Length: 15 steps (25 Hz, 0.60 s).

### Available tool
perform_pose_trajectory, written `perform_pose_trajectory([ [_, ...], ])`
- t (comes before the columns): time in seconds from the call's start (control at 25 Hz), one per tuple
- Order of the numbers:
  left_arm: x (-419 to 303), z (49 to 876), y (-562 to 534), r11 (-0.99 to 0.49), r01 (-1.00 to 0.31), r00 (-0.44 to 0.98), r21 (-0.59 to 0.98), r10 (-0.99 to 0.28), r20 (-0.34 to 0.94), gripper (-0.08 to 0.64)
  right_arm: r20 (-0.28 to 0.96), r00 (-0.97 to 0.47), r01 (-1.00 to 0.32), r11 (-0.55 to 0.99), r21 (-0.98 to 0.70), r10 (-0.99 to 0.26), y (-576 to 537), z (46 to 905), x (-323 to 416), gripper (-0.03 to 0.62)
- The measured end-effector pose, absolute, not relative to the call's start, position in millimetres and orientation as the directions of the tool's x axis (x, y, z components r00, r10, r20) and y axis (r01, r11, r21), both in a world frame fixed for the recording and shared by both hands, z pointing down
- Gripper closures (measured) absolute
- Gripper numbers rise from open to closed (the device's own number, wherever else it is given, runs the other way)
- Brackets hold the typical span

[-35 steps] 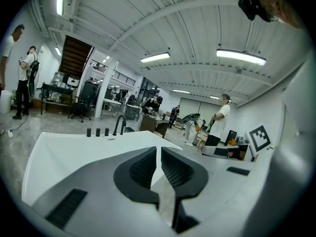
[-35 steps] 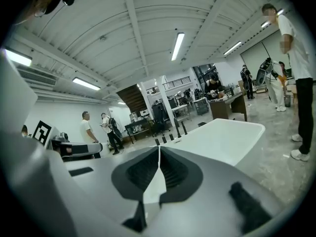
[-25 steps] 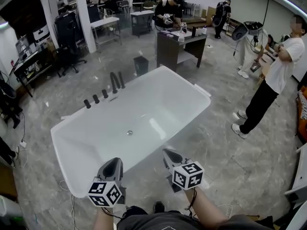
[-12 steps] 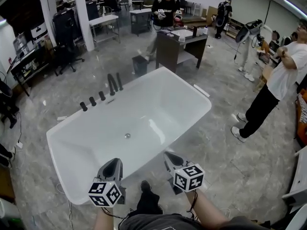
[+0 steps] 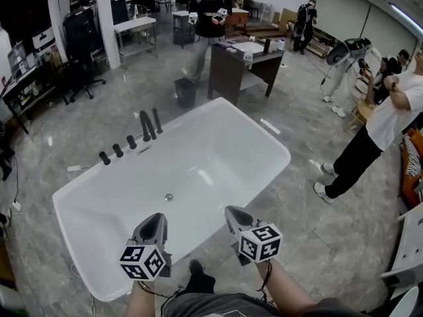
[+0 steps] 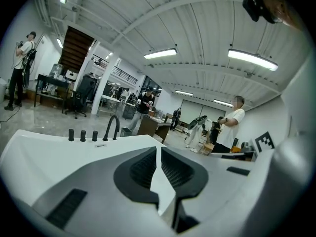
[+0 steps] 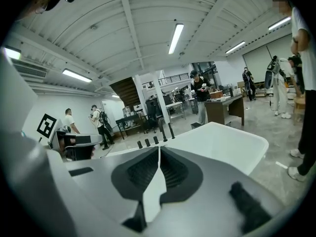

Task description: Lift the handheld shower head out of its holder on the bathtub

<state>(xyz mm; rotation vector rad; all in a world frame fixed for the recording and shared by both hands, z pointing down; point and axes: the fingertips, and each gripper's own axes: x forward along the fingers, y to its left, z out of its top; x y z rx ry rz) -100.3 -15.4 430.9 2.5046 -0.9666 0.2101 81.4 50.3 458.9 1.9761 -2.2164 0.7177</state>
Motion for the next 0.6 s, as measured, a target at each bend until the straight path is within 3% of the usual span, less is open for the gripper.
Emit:
perform_pose_trajectory([
  [0.6,-84,463,-140,-0.667,-0.618,0.785,0.416,-0.549,0.285,0.520,0.438,-0.072,-0.971,-0.037,-0.236,-0.896,-52,478,114,0.566],
])
